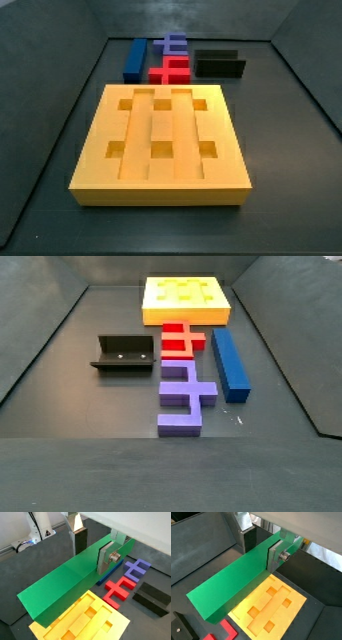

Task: Pick up the green object. Move up. Move to above the board. Insert the green object.
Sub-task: Insert the green object.

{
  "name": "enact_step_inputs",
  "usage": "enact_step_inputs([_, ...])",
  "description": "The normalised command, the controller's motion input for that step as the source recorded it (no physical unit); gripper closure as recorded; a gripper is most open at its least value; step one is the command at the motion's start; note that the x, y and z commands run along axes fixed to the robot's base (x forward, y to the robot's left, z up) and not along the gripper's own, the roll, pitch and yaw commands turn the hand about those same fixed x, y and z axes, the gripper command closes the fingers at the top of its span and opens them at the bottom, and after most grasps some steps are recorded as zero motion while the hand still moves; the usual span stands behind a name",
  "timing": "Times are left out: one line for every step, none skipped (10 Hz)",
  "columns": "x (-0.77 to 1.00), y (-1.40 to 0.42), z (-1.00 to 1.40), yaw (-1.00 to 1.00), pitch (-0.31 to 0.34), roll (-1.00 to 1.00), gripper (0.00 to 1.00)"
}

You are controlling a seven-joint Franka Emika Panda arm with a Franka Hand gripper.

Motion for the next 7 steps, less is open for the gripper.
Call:
enact_step_inputs([-0.03,-0.05,-0.13,0.00,-0.050,0.06,1.00])
enact_step_inputs([-0.08,-0.08,-0.34,0.00,-0.064,0.16,1.00])
enact_step_inputs([0.01,-0.24,-0.72,0.00,-0.007,0.32,1.00])
enact_step_inputs([0.13,-0.28,-0.75,0.00,-0.026,0.29,1.00])
enact_step_inputs([0.09,-0.31,-0.81,0.01,-0.050,0.25,1.00])
enact_step_inputs([0.00,-0.30,-1.00,0.11,-0.033,0.16,1.00])
enact_step_inputs([-0.17,-0.05,-1.00,0.11,0.000,0.00,1.00])
